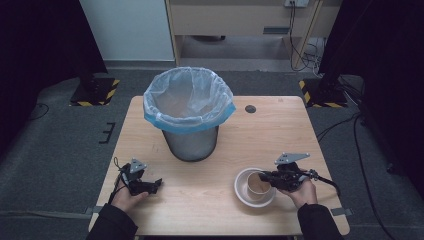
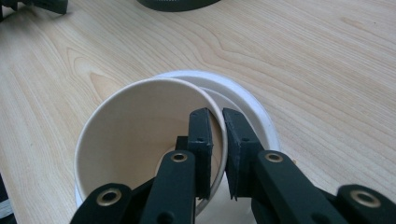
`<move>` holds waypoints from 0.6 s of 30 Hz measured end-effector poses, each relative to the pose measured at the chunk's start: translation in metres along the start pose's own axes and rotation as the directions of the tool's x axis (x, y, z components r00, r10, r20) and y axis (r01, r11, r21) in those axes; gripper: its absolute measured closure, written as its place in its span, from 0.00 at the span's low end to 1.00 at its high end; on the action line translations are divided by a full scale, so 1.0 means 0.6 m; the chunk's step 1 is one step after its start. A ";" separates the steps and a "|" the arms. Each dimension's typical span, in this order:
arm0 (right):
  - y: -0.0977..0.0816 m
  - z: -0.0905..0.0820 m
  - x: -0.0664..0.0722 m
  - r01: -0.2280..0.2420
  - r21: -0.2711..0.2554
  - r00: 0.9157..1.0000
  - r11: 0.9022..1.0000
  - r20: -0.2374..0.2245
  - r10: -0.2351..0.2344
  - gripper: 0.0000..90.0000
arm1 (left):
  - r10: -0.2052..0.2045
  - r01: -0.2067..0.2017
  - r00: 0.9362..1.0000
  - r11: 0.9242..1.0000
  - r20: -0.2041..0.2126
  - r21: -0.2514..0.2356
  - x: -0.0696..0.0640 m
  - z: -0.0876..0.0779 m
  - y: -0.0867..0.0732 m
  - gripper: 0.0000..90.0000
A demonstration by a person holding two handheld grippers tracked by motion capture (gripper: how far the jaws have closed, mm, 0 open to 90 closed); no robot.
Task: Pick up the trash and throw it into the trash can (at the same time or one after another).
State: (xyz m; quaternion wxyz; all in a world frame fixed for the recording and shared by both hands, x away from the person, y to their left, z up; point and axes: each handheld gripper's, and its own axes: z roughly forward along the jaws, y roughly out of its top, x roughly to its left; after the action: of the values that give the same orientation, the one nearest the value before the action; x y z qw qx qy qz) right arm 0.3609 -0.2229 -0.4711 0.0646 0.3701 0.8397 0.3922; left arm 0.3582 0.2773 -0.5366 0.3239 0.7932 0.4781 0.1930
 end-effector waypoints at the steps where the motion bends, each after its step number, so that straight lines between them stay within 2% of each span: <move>1: 0.000 0.000 0.000 0.002 -0.001 1.000 1.000 -0.002 -0.002 0.92 | 0.000 0.000 1.000 1.000 0.000 0.000 0.000 0.000 0.000 0.00; 5: 0.003 -0.005 0.000 -0.005 -0.021 1.000 1.000 -0.015 0.005 0.92 | 0.000 0.000 1.000 1.000 0.000 0.000 0.000 0.000 0.000 0.00; 10: 0.011 -0.023 -0.004 -0.022 -0.096 1.000 0.995 -0.021 0.020 0.92 | 0.000 0.000 1.000 1.000 0.000 0.000 0.000 0.000 0.000 0.00; 15: 0.017 -0.046 -0.011 -0.041 -0.191 0.999 0.981 -0.015 0.039 0.92 | 0.000 0.000 1.000 1.000 0.000 0.000 0.000 0.000 0.000 0.00; 18: 0.020 -0.061 -0.017 -0.057 -0.246 0.998 0.968 -0.005 0.057 0.92 | 0.000 0.000 1.000 1.000 0.000 0.000 0.000 0.000 0.000 0.00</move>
State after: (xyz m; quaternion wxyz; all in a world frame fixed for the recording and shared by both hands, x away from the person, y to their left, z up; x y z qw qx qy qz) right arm 0.3605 -0.2471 -0.4395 0.0996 0.3835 0.7735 0.4947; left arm 0.3582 0.2774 -0.5366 0.3240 0.7933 0.4780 0.1928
